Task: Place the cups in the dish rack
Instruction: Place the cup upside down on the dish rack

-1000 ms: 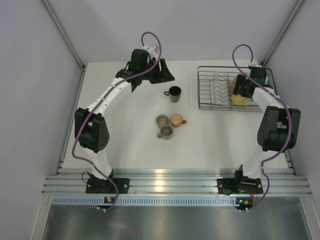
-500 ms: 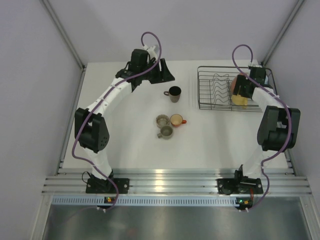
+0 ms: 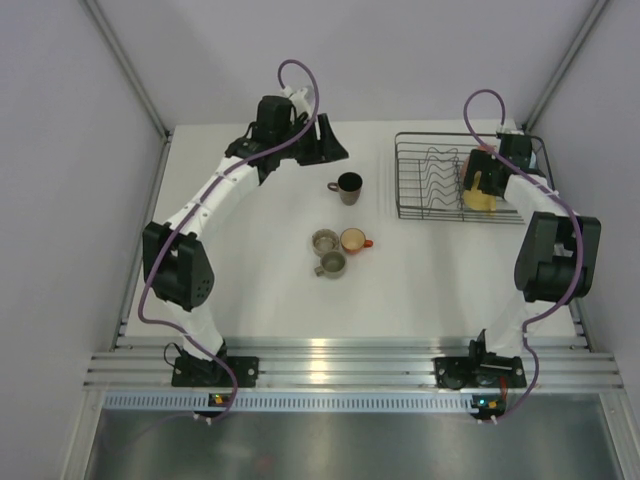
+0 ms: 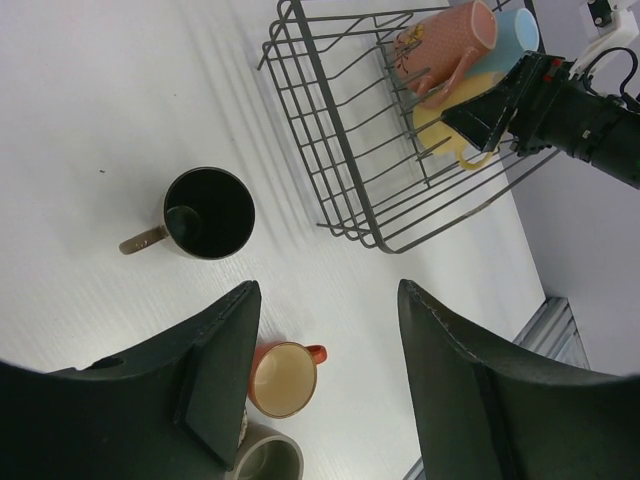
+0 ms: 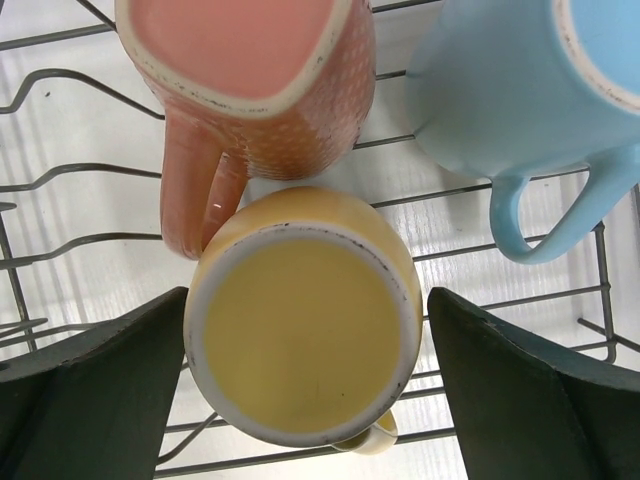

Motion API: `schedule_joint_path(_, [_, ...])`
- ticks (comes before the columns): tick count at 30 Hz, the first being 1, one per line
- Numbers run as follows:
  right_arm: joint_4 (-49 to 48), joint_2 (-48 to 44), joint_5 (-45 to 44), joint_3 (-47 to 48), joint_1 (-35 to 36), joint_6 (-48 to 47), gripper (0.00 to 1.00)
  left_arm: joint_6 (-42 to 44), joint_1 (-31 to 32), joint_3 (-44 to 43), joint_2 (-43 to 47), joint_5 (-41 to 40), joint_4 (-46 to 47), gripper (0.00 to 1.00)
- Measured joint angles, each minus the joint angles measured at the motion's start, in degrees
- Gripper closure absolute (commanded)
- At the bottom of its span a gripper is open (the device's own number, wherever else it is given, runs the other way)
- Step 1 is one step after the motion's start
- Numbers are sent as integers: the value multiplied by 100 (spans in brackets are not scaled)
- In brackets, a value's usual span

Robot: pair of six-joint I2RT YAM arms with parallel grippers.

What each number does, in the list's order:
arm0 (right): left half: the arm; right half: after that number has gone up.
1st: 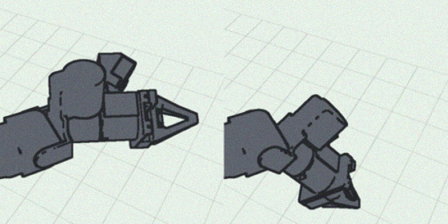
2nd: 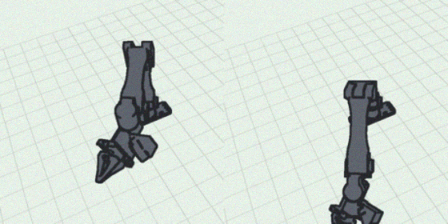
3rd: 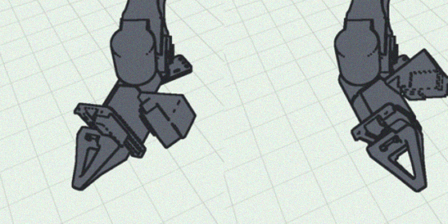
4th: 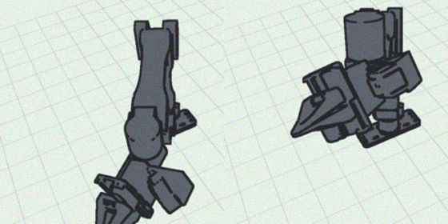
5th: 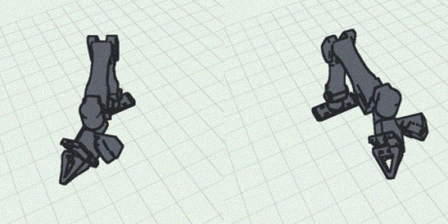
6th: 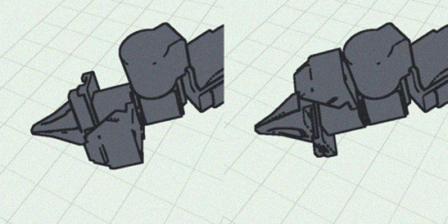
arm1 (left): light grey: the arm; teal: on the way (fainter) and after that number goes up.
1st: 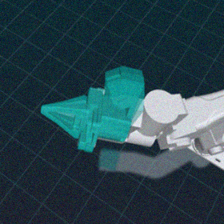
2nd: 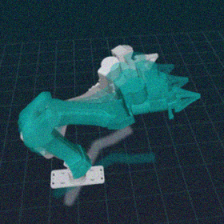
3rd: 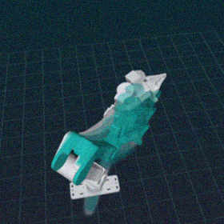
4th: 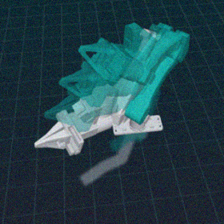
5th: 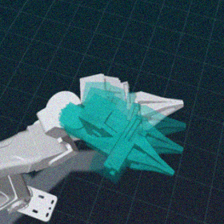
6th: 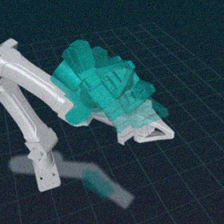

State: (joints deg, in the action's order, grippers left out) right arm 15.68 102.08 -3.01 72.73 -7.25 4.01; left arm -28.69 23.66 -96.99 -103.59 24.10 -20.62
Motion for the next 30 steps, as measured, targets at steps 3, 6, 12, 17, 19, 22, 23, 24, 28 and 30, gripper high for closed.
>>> schedule_joint_path(3, [4,-24,0,0,0,-4,1,0,0,22,11,-2,-4,37])
schedule_joint_path(6, [17,-90,2,-11,0,-2,1,11,0,70,37,-11,-2,37])
schedule_joint_path(12, [42,-308,2,-11,0,-2,1,13,0,138,118,-37,-7,37])
schedule_joint_path(17, [155,-470,0,-9,0,-2,1,13,0,210,238,-66,-4,37])
schedule_joint_path(19, [208,-520,0,-9,0,4,1,15,0,269,310,-85,-7,37])
schedule_joint_path(22, [310,-728,4,-9,0,11,0,33,-2,358,420,-109,-9,37])
schedule_joint_path(23, [339,-822,7,-9,0,13,1,37,-2,378,450,-109,-7,37])
schedule_joint_path(24, [372,-962,9,-9,0,15,1,37,-2,387,476,-111,-9,37])
schedule_joint_path(28, [577,-1530,55,138,0,20,1,98,-55,391,522,-118,-22,36])
schedule_joint_path(30, [686,-1801,103,332,0,20,1,170,-101,407,535,-146,-50,36])
